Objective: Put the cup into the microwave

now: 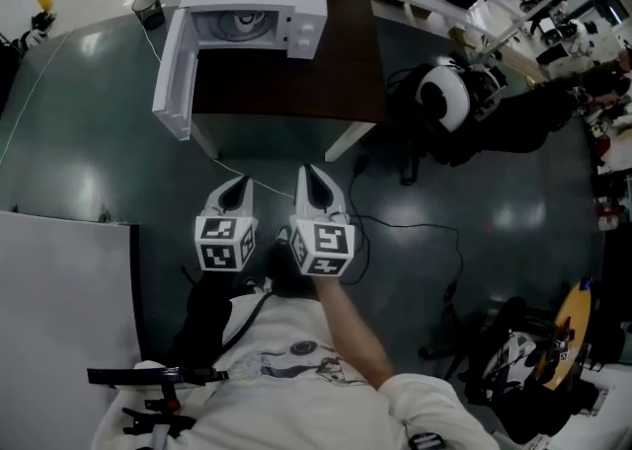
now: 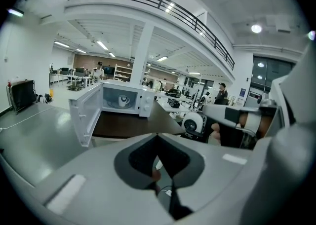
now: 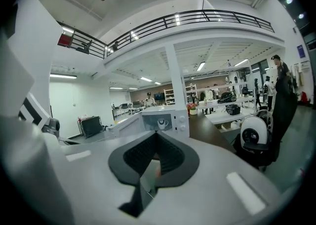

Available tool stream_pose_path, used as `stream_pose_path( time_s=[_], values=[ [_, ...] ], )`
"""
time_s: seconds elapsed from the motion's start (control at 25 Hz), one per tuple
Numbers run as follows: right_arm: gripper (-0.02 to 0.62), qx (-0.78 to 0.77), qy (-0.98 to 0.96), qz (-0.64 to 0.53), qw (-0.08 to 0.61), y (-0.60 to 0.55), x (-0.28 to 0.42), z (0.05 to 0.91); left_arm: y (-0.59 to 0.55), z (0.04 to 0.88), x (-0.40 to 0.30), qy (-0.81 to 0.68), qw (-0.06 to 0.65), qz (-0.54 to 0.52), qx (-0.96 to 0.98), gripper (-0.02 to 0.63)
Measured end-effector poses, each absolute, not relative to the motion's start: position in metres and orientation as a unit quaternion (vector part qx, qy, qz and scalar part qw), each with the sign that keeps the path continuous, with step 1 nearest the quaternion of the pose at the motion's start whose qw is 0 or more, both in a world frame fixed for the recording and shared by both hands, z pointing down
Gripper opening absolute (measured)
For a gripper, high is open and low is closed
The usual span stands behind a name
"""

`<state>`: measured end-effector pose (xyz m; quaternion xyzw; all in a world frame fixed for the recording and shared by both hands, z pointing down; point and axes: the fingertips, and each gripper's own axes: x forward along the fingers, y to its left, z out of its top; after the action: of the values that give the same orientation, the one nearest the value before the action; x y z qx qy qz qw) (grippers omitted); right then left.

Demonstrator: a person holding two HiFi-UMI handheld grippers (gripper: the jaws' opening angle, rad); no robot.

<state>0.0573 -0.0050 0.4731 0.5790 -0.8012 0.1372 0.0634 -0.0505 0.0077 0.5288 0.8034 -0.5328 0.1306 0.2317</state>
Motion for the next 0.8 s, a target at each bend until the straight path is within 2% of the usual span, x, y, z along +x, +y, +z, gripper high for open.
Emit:
stream_pose_path(
  time_s=[0.4,0.8],
  values=[
    [0.000,0.583,-0.796,0.141,0.078,0.095,0.033,0.478,0.111,0.543,-0.083,-0.532,0.250,0.129,0.798,-0.003],
    [0.000,0.582,-0.802,0.116,0.066,0.129,0.046,0.462,0.138,0.536,-0.071,-0.537,0.236,0.121,0.801,-0.003]
  ],
)
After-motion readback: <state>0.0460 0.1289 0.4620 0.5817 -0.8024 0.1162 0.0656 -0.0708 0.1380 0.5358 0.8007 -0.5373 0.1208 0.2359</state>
